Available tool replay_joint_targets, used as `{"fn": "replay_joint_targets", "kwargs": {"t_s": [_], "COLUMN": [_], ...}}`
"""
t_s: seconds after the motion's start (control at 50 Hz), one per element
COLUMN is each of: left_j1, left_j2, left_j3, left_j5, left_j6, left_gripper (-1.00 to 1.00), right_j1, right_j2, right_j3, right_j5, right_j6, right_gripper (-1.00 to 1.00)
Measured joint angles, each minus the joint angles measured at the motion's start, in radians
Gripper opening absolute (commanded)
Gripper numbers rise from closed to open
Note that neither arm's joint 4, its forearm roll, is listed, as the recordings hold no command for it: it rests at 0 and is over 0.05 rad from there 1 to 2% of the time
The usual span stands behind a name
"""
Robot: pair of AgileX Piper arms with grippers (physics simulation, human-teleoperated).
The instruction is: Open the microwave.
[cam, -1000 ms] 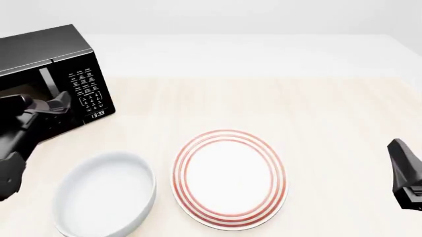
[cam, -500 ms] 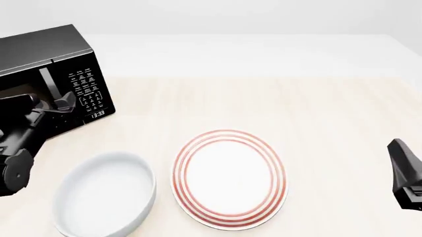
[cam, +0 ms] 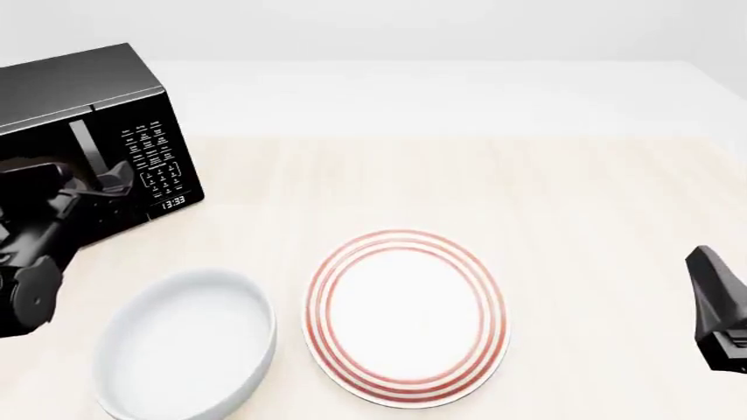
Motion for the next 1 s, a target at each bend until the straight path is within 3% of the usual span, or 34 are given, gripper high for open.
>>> {"fn": "replay_joint_targets", "kwargs": {"t_s": [1.0], "left_j1": [-0.01], "left_j2": [0.105], "left_j3": [-0.088], "left_j5": [0.027], "left_j6": [-0.029], "left_gripper": [1.0], "right_j1": [0.0], "right_j2": [0.0], "right_j3": [0.0], "right_j5": [0.0], "right_j6": [0.0], "right_gripper": [1.0]}}
